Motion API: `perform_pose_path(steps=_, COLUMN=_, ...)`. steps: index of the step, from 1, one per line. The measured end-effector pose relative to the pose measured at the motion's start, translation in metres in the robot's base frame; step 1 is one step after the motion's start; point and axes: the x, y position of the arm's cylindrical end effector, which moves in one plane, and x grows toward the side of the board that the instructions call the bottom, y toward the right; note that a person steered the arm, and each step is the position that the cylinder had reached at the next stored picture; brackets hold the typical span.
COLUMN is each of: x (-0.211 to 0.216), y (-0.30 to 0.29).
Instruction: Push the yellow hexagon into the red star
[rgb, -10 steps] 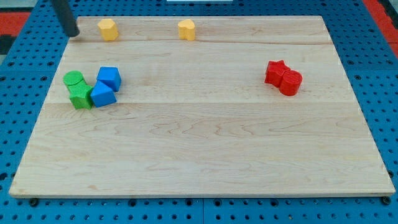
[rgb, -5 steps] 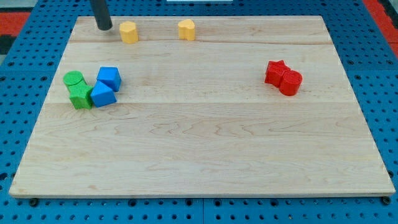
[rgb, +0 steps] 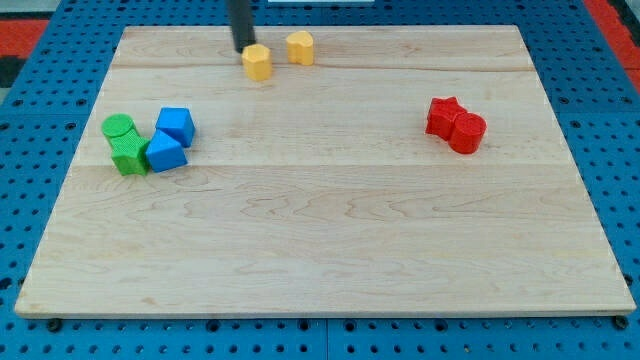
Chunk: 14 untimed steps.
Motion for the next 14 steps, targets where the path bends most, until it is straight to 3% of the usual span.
perform_pose_path(steps=3, x=0.038, y=-0.025)
perform_pose_path(steps=7, x=0.093, y=0.096)
perform_pose_path(steps=9, x=0.095, y=0.182)
perform_pose_path(steps=11, x=0.091, y=0.101)
perform_pose_path(steps=13, x=0.138, y=0.116)
perform_pose_path(steps=14, x=0.136, y=0.153)
